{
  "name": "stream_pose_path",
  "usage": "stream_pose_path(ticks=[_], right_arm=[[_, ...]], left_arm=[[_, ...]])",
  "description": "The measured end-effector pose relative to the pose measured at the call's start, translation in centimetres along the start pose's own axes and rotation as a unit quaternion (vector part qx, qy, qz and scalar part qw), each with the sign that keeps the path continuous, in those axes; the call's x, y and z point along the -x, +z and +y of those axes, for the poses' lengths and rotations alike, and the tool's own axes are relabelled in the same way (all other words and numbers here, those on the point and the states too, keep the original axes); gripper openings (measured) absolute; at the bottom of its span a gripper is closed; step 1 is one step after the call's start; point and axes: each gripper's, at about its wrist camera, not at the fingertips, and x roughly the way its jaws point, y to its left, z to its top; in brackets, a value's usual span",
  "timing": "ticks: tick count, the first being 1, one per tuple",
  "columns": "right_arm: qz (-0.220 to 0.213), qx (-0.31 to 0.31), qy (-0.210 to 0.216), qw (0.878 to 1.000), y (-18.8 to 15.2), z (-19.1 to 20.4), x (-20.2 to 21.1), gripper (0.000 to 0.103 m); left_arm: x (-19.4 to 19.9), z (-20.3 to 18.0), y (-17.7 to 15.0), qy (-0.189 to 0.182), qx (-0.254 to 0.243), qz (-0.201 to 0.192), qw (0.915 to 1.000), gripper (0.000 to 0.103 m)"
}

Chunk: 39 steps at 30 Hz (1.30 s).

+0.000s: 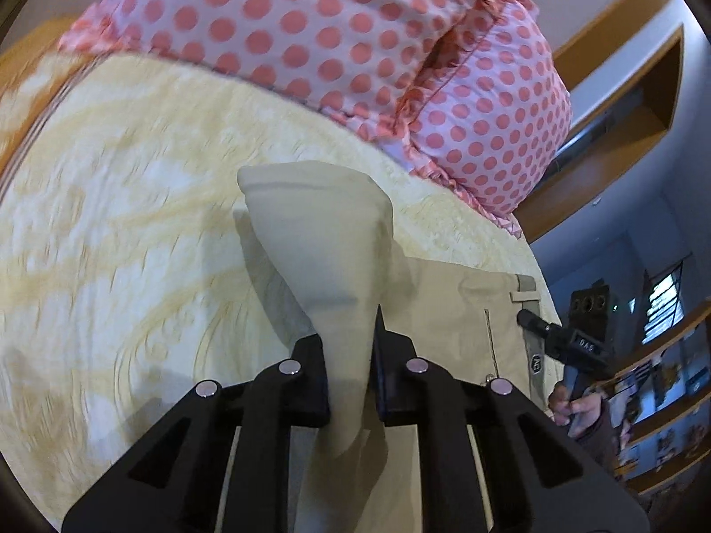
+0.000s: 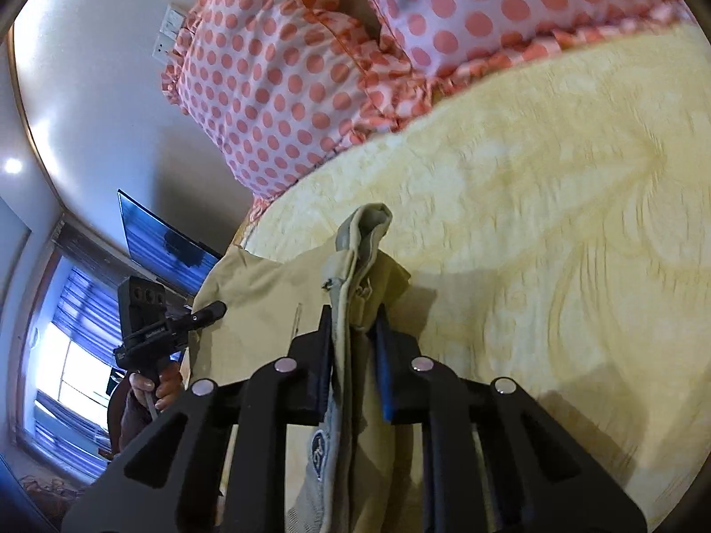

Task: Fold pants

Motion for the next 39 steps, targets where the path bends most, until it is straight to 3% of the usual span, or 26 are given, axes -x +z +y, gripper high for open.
stream_pose_path(ticks=[6, 9, 12, 15, 18, 23, 27, 28, 29, 30, 31, 34, 37, 39], right_arm=[[-0.038, 0.023, -0.027, 0.999, 6.6, -0.4, -0.7, 0.015], [-0.035, 0.011, -0.055, 0.998, 9.1, -2.5, -2.5, 0.015], [-0.004, -0.024, -0.086, 0.996, 9.3, -5.1, -4.7, 0.017], [-0.006, -0.034, -0.083, 0.996, 9.0, -5.7, -4.6, 0.02], [-0.003, -0.015, -0.122, 0.992, 8.8, -4.8, -4.7, 0.031], [-0.035, 0.016, -0.174, 0.984, 7.6, -3.0, -2.0, 0.056], [-0.057, 0.051, -0.141, 0.987, 6.0, -0.1, 0.5, 0.066], [-0.055, 0.056, -0.128, 0.989, 5.6, 0.5, 0.6, 0.069], [-0.05, 0.063, -0.113, 0.99, 5.2, 1.2, 0.6, 0.07], [-0.04, 0.069, -0.091, 0.993, 4.6, 2.0, 0.4, 0.071], [-0.034, 0.068, -0.079, 0.994, 4.3, 2.4, 0.2, 0.073], [-0.014, 0.036, -0.036, 0.999, 3.6, 2.6, -1.0, 0.075], [0.005, 0.0, -0.064, 0.998, 2.9, 1.0, -2.5, 0.078], [0.005, -0.034, -0.055, 0.998, 2.4, -0.6, -2.8, 0.078]], left_arm=[[-3.4, -2.0, 5.6, 0.05, -0.019, -0.021, 0.9984, 0.013], [-6.6, -1.6, 7.5, 0.076, -0.005, -0.007, 0.9971, 0.013], [-8.7, -0.4, 7.6, 0.09, 0.005, 0.009, 0.9959, 0.016], [-8.6, 0.1, 7.3, 0.082, 0.008, 0.003, 0.9966, 0.019], [-8.2, -0.3, 7.1, 0.105, -0.005, -0.002, 0.9945, 0.023], [-5.6, -3.0, 5.6, 0.18, -0.058, -0.029, 0.9816, 0.024], [-2.5, -5.4, 4.0, 0.211, -0.085, -0.065, 0.9715, 0.025], [-1.7, -6.1, 3.4, 0.211, -0.091, -0.076, 0.9702, 0.029], [-1.2, -6.9, 3.0, 0.208, -0.097, -0.084, 0.9696, 0.051], [-0.7, -7.5, 2.5, 0.205, -0.101, -0.091, 0.9693, 0.089], [-0.3, -8.3, 1.9, 0.203, -0.107, -0.105, 0.9676, 0.097], [-1.0, -10.4, 0.8, 0.195, -0.141, -0.091, 0.9664, 0.097], [-3.2, -10.5, 0.4, 0.207, -0.147, -0.058, 0.9655, 0.096], [-5.0, -9.3, 0.5, 0.224, -0.131, -0.026, 0.9654, 0.085]])
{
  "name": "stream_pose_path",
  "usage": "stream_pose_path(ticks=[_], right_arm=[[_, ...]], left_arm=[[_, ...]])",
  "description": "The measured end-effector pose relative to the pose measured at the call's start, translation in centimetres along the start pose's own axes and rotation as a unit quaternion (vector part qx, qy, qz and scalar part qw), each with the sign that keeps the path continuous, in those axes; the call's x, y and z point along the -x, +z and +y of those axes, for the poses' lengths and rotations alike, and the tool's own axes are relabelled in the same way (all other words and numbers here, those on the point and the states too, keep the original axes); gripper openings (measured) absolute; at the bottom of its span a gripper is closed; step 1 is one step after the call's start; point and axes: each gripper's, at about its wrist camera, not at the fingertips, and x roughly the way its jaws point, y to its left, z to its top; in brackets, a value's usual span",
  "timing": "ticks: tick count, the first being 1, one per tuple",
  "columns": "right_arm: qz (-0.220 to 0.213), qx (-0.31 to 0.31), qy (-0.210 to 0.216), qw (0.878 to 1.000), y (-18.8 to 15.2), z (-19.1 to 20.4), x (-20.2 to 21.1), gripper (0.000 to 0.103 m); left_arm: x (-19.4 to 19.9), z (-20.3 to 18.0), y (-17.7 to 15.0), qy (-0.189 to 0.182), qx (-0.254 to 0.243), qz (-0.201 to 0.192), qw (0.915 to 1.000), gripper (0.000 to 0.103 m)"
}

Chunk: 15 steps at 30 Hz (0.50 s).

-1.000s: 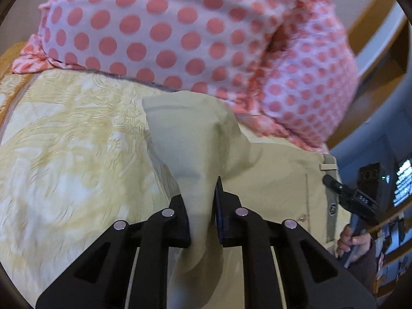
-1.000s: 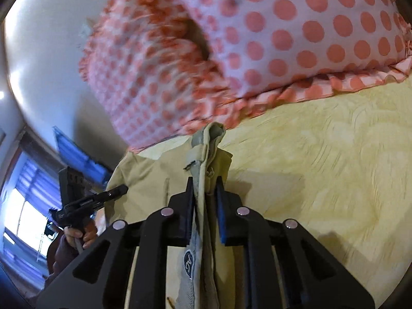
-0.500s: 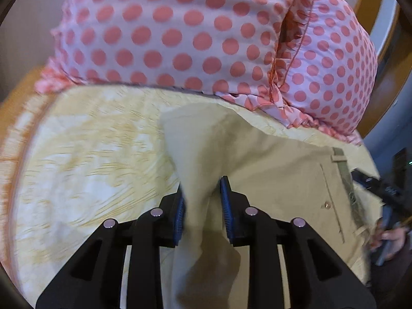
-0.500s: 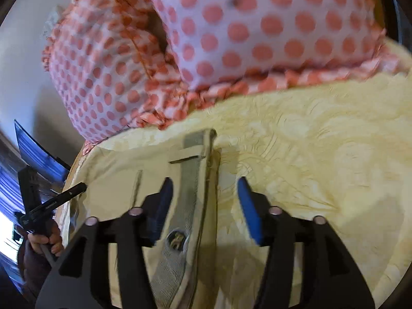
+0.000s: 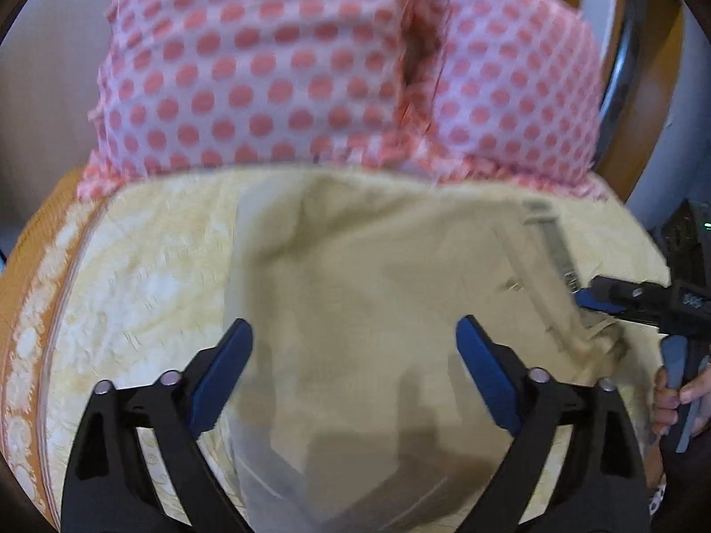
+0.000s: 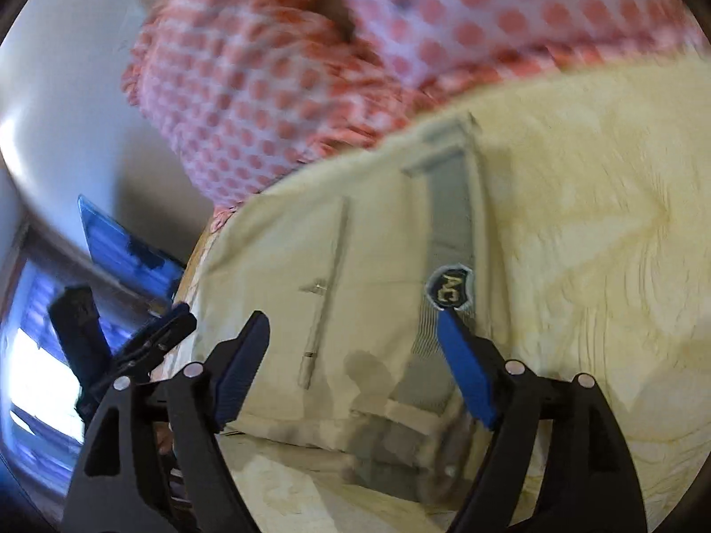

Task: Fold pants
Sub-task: 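Open both tools and release the folded trousers on the bed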

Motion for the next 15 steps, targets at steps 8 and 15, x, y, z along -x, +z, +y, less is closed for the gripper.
stream_pose_path(ticks=[8, 15], right_arm=[[-0.04, -0.063, 0.029, 0.997, -0.7, -1.7, 0.7, 0.073], [-0.08, -0.059, -0.073, 0.992, -2.3, -0.4, 3.0, 0.095]], left_arm=[[-2.4, 0.8, -0.8, 0.017, 0.018, 0.037, 0.999, 0.079], [1.8, 0.5, -3.0, 0.067, -0.007, -0.005, 0.9977, 0.085]])
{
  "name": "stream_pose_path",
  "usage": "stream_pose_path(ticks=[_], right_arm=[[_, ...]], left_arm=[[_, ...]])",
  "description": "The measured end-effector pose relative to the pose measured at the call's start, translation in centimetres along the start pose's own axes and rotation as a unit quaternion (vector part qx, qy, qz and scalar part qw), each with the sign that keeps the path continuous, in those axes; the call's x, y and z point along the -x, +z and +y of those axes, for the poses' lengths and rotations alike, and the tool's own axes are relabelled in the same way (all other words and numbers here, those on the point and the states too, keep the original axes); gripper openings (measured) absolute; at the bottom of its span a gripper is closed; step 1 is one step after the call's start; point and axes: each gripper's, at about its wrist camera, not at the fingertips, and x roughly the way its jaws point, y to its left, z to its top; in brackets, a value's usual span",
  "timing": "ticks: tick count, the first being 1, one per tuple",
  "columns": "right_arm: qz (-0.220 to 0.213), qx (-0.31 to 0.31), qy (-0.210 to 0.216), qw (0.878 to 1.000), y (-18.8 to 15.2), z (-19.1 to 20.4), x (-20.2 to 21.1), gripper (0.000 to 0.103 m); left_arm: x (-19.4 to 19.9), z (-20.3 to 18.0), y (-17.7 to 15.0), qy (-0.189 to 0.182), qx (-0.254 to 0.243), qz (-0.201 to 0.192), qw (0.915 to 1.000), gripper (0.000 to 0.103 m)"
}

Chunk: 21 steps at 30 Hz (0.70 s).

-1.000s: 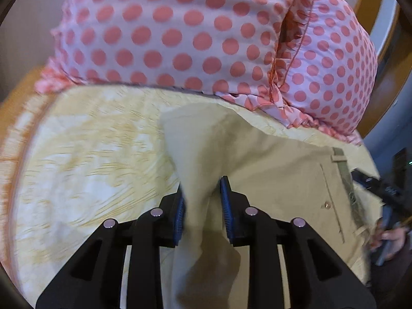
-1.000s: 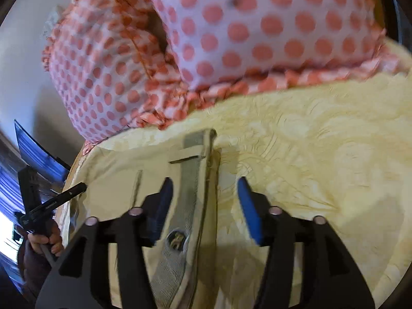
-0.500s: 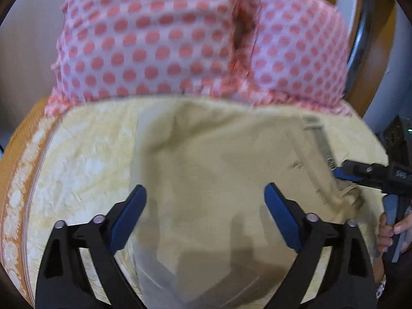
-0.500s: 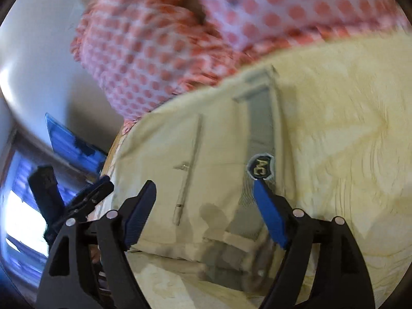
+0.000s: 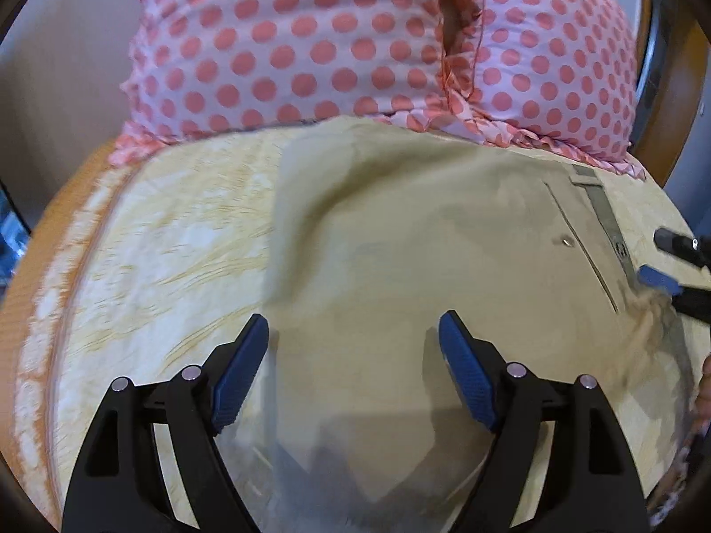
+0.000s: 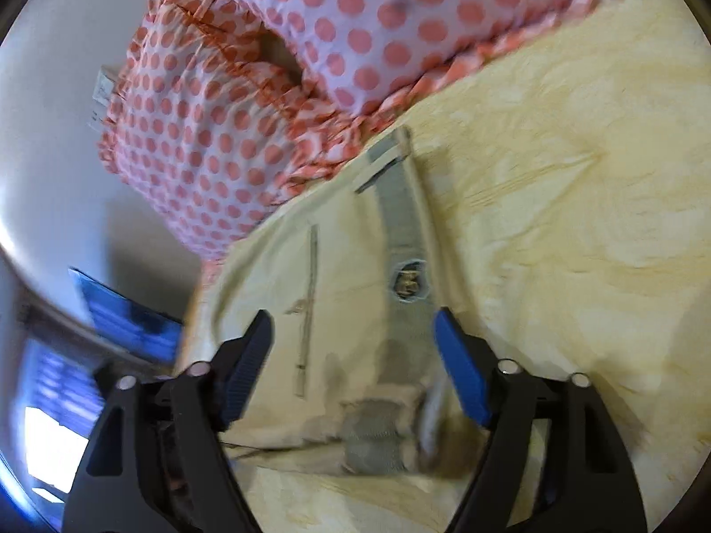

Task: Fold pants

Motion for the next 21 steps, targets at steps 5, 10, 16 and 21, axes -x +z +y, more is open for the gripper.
stream_pose_path(ticks=[5, 10, 16, 21], right_arm=[[-0.061, 0.1, -0.06, 0.991, -3.4, 2.7, 3.3, 0.098], [-0.079, 0.251, -0.094, 0.96, -11.0, 7.4, 4.2, 0.098], [-0.086, 0.299, -0.143, 0.94, -16.9, 8.9, 3.0, 0.098], [-0.1, 0.304, -0.173, 0.932, -18.2, 8.7, 2.3, 0.099]], left_arm=[[5.0, 0.3, -3.0, 0.027, -0.023, -0.001, 0.9993, 0.093], [7.9, -0.1, -7.4, 0.054, -0.036, -0.021, 0.9977, 0.093], [8.9, -1.3, -10.3, 0.055, -0.025, -0.019, 0.998, 0.094], [9.2, -2.2, -11.3, 0.056, -0.031, -0.03, 0.9975, 0.097]])
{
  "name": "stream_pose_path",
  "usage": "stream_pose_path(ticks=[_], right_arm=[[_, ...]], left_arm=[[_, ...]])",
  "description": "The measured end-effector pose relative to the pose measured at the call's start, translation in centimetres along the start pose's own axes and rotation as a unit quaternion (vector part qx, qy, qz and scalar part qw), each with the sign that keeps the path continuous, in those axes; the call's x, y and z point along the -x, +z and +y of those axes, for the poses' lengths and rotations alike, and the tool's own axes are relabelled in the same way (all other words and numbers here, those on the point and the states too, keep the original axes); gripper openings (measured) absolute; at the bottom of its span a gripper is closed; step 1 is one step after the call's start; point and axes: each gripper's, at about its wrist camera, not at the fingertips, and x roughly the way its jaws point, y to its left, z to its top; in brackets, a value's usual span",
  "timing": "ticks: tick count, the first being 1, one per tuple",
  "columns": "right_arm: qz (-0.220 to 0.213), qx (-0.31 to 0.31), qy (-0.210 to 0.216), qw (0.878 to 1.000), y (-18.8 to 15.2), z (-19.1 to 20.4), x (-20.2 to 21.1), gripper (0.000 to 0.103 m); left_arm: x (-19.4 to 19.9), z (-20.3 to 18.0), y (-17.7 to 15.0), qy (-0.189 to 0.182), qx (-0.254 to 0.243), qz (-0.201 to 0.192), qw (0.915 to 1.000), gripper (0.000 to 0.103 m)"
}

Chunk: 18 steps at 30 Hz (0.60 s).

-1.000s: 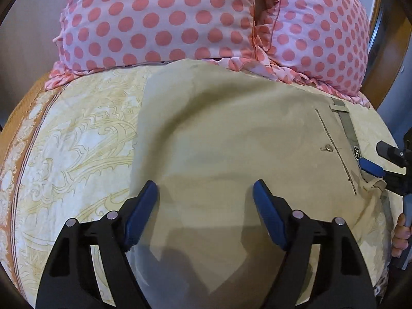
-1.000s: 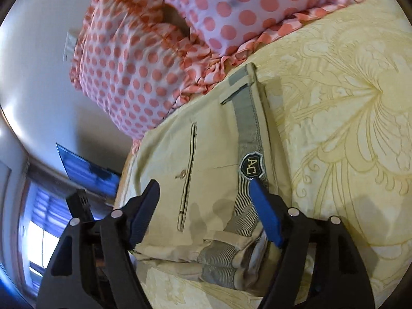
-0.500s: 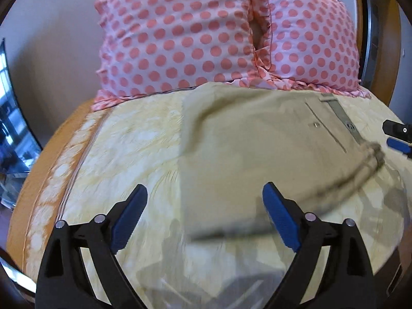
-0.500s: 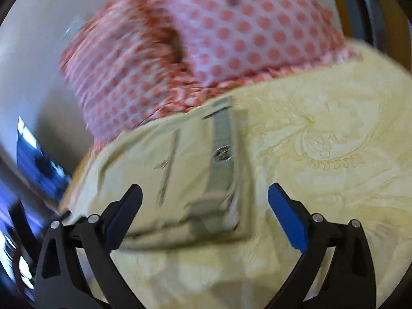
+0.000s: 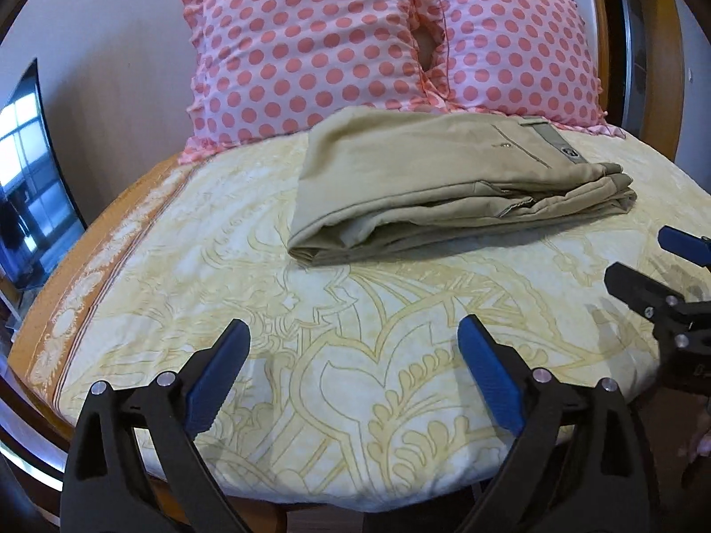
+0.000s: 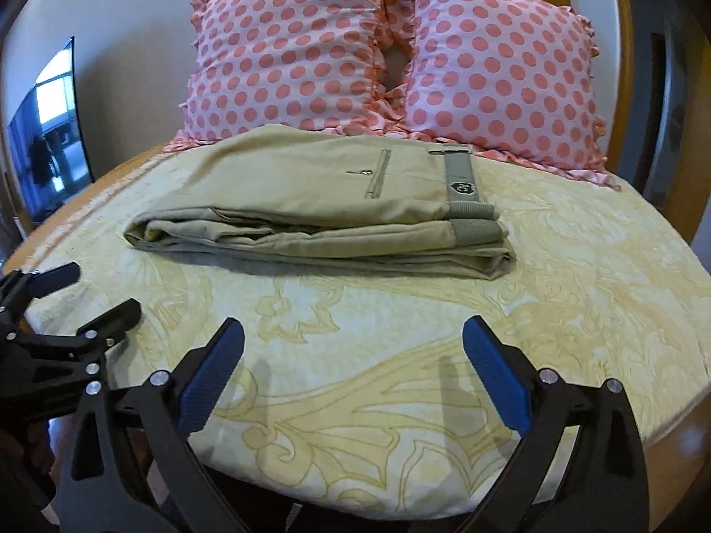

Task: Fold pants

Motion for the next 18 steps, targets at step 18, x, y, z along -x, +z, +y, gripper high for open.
stream_pose_path(ticks=[18], right_arm=[[-0.03, -0.015, -0.009, 0.999, -1.2, 0.1, -1.7, 0.101]], left_arm=[[-0.3, 2.0, -1.0, -0.038, 0.042, -0.014, 0.9983, 0.102]])
